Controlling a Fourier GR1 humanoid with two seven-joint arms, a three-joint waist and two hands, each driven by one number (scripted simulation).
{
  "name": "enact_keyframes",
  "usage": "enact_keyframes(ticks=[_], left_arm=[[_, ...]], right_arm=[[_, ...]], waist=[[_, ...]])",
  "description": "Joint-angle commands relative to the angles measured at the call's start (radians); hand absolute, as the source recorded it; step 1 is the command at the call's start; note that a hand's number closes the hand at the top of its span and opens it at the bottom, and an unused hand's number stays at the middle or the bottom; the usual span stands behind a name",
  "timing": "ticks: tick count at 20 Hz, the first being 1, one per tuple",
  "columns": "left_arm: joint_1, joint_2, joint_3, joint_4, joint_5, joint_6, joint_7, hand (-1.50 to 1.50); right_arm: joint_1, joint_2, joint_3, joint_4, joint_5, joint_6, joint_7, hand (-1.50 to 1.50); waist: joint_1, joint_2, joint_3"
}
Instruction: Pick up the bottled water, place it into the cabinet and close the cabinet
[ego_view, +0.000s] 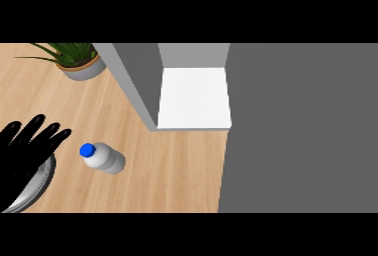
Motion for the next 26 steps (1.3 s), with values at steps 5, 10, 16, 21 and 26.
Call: enact_keyframes(ticks=[5, 10, 16, 21, 26], left_arm=[[-0.027, 0.338, 0.151, 0.267, 0.463, -0.291, 0.074, -1.50], [0.024, 0.367, 0.164, 0.343, 0.476, -0.386, 0.086, -1.50], [-0.004, 0.371, 0.159, 0.367, 0.421, -0.381, 0.125, -1.50], [0.011, 0.310, 0.197, 0.372, 0.318, -0.436, 0.114, -1.50], [-0.092, 0.213, 0.144, 0.441, 0.199, -0.386, 0.138, -1.50]], right_arm=[[0.014, 0.015, 0.105, -0.186, 0.036, -0.037, 0.197, -1.50], [0.027, 0.022, 0.138, -0.243, 0.046, -0.044, 0.238, -1.50], [0.070, 0.060, 0.283, -0.286, 0.178, -0.102, 0.276, -1.50], [0.047, 0.033, 0.295, -0.375, 0.180, -0.115, 0.353, -1.50], [-0.005, 0.030, 0.274, -0.311, 0.160, -0.134, 0.337, -1.50]], waist=[[0.006, 0.002, 0.004], [0.009, 0.002, 0.004], [0.000, 0.001, 0.004], [0.001, -0.001, 0.003], [-0.018, 0.006, 0.003]])
